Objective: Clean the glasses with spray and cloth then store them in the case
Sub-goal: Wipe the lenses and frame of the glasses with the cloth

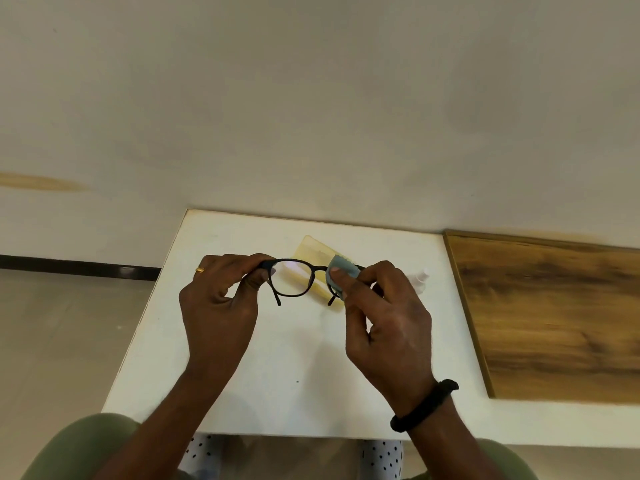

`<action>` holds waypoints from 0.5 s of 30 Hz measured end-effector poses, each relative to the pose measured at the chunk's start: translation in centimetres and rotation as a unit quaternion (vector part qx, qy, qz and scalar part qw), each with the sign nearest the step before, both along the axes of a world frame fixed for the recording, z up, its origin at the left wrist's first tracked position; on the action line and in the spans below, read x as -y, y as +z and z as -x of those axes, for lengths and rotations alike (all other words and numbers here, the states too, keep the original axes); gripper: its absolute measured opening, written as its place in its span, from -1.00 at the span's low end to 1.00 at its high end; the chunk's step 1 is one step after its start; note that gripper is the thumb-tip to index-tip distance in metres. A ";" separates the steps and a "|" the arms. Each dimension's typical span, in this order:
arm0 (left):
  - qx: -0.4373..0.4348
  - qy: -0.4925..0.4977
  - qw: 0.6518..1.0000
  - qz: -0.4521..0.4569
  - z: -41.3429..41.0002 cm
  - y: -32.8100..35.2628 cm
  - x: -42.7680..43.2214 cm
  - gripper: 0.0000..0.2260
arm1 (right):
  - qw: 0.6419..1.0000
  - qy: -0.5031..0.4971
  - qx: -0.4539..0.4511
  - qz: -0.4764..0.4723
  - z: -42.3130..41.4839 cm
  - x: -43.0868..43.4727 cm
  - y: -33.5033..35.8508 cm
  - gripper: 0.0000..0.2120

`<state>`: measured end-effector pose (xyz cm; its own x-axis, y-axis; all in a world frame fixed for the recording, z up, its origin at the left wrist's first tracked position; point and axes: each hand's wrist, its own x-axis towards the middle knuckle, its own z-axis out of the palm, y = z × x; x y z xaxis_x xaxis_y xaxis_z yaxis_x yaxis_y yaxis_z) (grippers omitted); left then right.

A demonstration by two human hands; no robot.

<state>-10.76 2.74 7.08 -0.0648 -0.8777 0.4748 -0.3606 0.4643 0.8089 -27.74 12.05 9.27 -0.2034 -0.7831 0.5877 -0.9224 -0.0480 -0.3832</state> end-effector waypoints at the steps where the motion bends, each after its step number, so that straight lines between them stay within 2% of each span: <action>1: 0.000 0.000 1.000 -0.003 -0.1 0.0 0.0 -0.83 | 1.000 0.004 -0.004 -0.002 0.0 0.0 0.1 -0.69; 10: -0.009 -0.002 1.000 -0.023 -0.1 0.1 0.0 -0.76 | 0.999 0.014 -0.032 -0.013 0.3 -0.4 0.4 -0.74; 15: -0.011 0.002 0.999 -0.033 -0.4 -0.2 0.3 -0.83 | 1.000 0.004 -0.027 -0.008 0.9 -0.5 0.4 -0.80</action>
<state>-10.36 2.41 6.91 -0.0524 -0.9075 0.4168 -0.3439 0.4082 0.8456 -28.64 12.55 9.63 -0.1652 -0.7941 0.5849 -0.9410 -0.0506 -0.3345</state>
